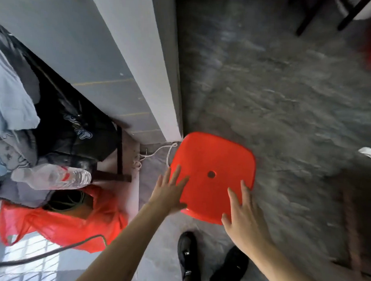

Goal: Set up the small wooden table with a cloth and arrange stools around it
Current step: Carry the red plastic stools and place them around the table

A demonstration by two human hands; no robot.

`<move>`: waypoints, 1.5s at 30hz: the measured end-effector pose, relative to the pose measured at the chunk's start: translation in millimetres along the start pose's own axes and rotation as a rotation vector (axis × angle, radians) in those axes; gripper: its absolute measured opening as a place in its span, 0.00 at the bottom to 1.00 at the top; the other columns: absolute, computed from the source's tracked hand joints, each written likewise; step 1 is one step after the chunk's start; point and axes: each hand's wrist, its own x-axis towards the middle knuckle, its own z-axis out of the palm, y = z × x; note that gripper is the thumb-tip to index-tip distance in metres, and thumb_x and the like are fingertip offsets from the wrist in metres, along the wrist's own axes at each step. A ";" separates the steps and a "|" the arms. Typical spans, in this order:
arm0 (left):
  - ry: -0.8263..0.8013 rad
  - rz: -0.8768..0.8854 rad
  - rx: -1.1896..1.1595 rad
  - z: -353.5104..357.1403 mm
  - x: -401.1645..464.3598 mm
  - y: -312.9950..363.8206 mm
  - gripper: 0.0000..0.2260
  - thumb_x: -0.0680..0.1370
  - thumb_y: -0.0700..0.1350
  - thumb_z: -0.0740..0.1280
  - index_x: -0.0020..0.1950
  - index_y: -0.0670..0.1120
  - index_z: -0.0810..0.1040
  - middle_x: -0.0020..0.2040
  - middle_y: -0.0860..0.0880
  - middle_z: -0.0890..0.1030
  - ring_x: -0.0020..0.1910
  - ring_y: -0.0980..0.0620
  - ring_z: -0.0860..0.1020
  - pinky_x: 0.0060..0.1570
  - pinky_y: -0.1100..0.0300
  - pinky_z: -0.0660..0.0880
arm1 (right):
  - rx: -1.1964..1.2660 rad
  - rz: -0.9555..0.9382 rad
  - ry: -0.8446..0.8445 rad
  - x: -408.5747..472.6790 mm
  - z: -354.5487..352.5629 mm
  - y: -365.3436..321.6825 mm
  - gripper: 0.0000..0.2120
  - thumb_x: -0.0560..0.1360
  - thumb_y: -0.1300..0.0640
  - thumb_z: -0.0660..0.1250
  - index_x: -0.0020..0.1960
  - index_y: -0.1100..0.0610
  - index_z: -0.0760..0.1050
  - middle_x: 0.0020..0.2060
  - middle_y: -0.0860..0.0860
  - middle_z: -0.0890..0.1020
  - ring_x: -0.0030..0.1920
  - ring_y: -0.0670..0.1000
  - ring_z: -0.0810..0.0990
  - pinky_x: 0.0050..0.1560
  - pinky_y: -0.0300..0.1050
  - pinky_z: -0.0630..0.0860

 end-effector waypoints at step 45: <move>0.186 -0.036 -0.405 21.8 56.5 91.4 0.51 0.56 0.53 0.83 0.70 0.63 0.54 0.66 0.42 0.54 0.65 0.34 0.64 0.64 0.41 0.70 | 0.727 0.464 0.044 42.3 59.5 120.8 0.49 0.68 0.50 0.78 0.74 0.33 0.47 0.68 0.59 0.59 0.63 0.60 0.70 0.60 0.54 0.75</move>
